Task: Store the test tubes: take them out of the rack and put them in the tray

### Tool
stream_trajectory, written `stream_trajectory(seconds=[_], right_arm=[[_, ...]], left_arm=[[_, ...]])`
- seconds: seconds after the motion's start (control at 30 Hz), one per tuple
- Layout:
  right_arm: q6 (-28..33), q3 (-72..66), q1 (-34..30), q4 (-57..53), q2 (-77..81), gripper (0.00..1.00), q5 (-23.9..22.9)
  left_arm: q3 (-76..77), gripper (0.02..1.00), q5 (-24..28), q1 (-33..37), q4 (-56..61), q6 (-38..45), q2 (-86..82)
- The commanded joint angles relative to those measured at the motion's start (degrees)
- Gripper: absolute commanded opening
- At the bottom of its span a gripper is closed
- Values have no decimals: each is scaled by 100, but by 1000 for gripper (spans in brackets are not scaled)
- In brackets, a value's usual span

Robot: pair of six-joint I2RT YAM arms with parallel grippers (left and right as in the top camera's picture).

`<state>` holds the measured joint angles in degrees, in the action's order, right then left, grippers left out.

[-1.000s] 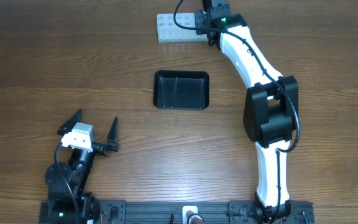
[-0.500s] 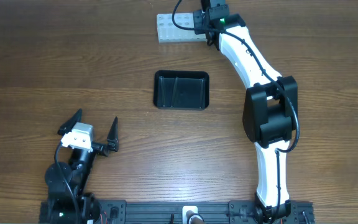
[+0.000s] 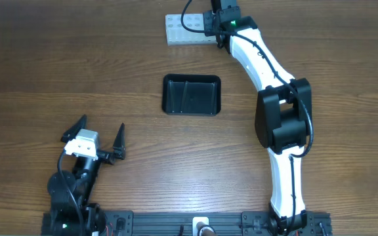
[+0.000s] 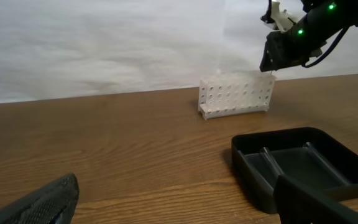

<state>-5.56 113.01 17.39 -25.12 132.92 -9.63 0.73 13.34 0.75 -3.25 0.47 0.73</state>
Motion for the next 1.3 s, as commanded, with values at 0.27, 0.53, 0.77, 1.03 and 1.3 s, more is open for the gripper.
stream_trajectory(seconds=[0.27,0.53,0.77,1.03,1.3], right_arm=[[7,24,103,114,61,172,-33],[7,24,114,146,61,97,-31],[7,81,114,153,37,60,-28],[-2,232,111,15,-264,47,144],[-11,815,111,-476,-850,27,144]], left_arm=[[-37,1000,55,-17,2,81,-46],[-39,1000,55,-17,2,81,-46],[-37,1000,55,-17,2,81,-46],[-37,998,55,-17,2,81,-46],[-37,1000,55,-17,2,81,-46]])
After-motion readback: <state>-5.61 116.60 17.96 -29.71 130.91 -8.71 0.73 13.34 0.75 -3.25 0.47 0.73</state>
